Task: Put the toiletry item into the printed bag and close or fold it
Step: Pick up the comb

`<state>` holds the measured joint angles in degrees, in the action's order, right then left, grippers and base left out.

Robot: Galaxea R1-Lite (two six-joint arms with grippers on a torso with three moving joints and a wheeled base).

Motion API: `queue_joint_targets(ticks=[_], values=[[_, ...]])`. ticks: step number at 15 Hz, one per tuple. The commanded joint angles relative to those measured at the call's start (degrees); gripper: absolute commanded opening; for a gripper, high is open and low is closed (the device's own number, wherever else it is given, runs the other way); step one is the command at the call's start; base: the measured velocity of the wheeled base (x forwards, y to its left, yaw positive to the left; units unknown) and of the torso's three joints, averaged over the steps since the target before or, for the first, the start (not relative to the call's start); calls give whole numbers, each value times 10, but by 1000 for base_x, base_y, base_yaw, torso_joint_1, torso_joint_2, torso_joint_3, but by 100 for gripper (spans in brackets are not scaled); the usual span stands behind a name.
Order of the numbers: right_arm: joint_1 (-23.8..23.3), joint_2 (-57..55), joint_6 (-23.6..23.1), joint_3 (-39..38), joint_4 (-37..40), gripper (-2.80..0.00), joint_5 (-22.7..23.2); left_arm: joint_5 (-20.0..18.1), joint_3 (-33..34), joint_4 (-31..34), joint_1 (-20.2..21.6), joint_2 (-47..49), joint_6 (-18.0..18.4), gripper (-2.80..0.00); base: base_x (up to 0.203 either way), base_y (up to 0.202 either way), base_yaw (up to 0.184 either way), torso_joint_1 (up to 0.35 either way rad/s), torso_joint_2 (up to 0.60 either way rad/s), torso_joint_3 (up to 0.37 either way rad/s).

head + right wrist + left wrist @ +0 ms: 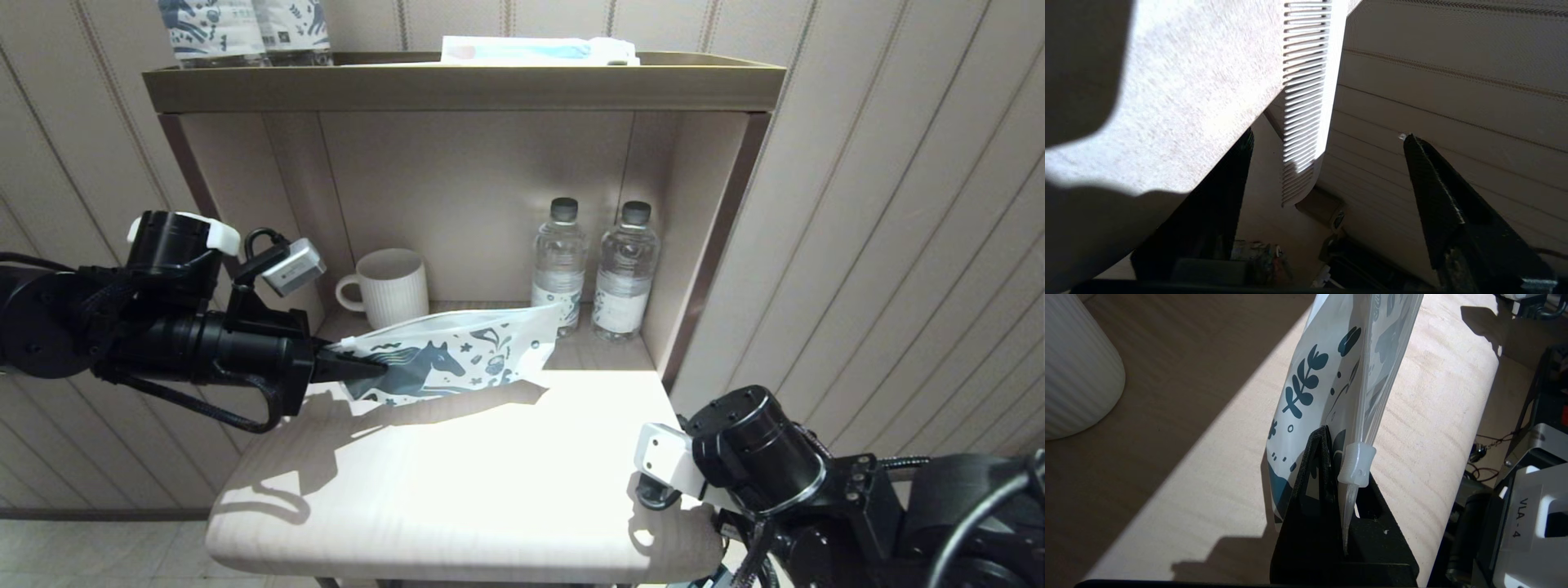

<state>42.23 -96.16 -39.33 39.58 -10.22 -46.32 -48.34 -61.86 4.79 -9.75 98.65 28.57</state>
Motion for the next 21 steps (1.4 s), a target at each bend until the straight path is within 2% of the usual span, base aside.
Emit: queue_joint_targets(ticks=[1,18,19,21], values=[[0,-1,-2,1,-1,0,-3,-3,0,0,0,0,2,-280,0,0,0,0,0,0],[1,-9,0,3,-8,0,-1,-3,0,0,0,0,3,-280,0,0,0,0,0,0],[4,-8,0,2,-9,-280,-1,-4,1,0,0,-1,3,-280,0,0,0,0,0,0],[3,-11,0,6,-9,-280,-1,-4,1,0,0,-3,3,-280,0,0,0,0,0,0]])
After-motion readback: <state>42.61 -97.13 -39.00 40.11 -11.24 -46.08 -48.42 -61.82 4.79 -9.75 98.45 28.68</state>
